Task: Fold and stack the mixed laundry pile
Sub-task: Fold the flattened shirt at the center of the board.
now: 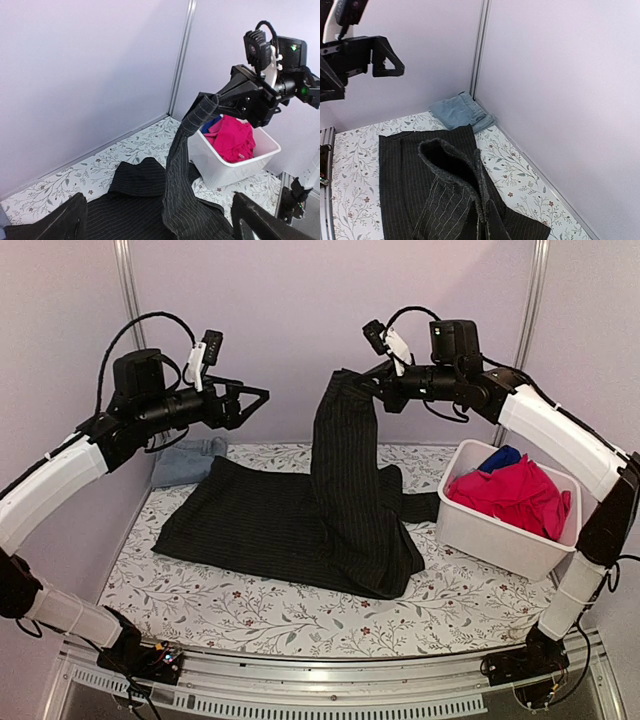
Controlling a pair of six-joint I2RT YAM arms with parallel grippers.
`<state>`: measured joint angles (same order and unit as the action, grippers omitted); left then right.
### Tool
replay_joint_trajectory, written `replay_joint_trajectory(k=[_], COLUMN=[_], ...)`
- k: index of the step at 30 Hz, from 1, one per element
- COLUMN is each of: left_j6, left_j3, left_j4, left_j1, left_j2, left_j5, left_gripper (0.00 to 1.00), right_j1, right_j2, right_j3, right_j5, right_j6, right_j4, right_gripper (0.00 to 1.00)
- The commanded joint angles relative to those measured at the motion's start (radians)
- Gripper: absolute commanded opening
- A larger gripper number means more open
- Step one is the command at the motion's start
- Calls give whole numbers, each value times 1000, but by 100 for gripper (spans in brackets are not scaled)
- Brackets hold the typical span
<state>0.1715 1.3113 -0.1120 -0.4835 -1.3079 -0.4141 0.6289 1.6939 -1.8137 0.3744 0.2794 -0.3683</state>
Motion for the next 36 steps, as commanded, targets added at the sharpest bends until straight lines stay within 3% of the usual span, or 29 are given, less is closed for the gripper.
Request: replay_joint_trajectory(k=[1,5,10,17,24,27,30,36], left_j6=[36,78,105,179,203,203,207,229], left_j3=[-9,-8,-37,-47,-51,-55,-62,-92], left_j4=[-61,-151,-186,-257,-254,-236,-229,-227], left_j1=[15,37,49,91,141,145,150,178], left_j2=[0,-17,-37,-104,-167,-185,-198,-202], left_j5=[185,327,395,495,396,369,364,354], left_gripper=[100,99,100,100,100,100,100,100], right_j1=[-12,-23,-23,-6,-1,0,8,26], right_j2=[127,237,368,497,563,577,596,641], right_j3=[-86,-214,-362,-423,-542,-550,-552,-543], right_j5=[-159,-246,-216,-253,-309,-267,-205,-251], right_j6=[101,119,125,118,149,156,155,181], right_j4=[-29,-26,20,57,164,224,228,214], right_gripper=[0,0,0,0,0,0,4,0])
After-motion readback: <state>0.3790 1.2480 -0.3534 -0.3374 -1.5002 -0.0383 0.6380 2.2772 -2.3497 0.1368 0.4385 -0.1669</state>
